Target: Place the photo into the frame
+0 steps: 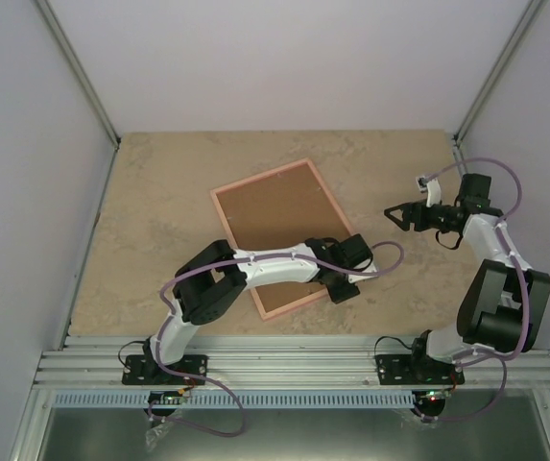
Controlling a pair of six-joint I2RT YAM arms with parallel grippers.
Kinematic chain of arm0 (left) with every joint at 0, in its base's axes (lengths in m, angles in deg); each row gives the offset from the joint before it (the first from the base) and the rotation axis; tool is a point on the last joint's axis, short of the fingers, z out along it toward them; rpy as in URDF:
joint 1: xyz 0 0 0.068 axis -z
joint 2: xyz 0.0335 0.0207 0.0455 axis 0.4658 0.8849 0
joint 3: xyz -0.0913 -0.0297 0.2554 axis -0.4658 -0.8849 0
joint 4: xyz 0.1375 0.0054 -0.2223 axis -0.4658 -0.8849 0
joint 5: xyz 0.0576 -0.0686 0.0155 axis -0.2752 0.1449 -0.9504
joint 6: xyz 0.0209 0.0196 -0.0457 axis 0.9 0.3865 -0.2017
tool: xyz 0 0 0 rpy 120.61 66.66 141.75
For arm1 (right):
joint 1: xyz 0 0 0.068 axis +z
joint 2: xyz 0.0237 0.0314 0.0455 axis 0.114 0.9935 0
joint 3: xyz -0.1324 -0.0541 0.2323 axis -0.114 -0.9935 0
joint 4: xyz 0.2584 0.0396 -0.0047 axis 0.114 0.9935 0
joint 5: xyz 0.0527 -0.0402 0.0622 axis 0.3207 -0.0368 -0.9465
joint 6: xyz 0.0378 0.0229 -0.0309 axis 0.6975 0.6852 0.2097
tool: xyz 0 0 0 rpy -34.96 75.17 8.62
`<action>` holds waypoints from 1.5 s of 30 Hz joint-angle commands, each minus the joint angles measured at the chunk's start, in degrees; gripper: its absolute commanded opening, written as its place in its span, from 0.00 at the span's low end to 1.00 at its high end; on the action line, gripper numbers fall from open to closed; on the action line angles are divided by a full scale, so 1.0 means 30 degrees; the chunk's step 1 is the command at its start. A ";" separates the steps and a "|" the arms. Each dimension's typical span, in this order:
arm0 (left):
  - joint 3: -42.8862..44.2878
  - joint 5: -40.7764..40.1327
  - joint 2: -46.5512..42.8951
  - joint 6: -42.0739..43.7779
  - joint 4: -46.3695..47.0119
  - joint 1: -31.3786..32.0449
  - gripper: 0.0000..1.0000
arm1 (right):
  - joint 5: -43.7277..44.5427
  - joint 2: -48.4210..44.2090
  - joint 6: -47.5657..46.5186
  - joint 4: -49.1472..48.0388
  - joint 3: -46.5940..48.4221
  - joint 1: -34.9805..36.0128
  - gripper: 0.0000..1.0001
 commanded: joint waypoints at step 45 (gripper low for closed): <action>-0.3343 0.0880 -0.6507 0.1528 0.0862 0.0686 0.00 | -0.9414 0.9858 1.0642 -0.3573 0.0070 0.4027 0.77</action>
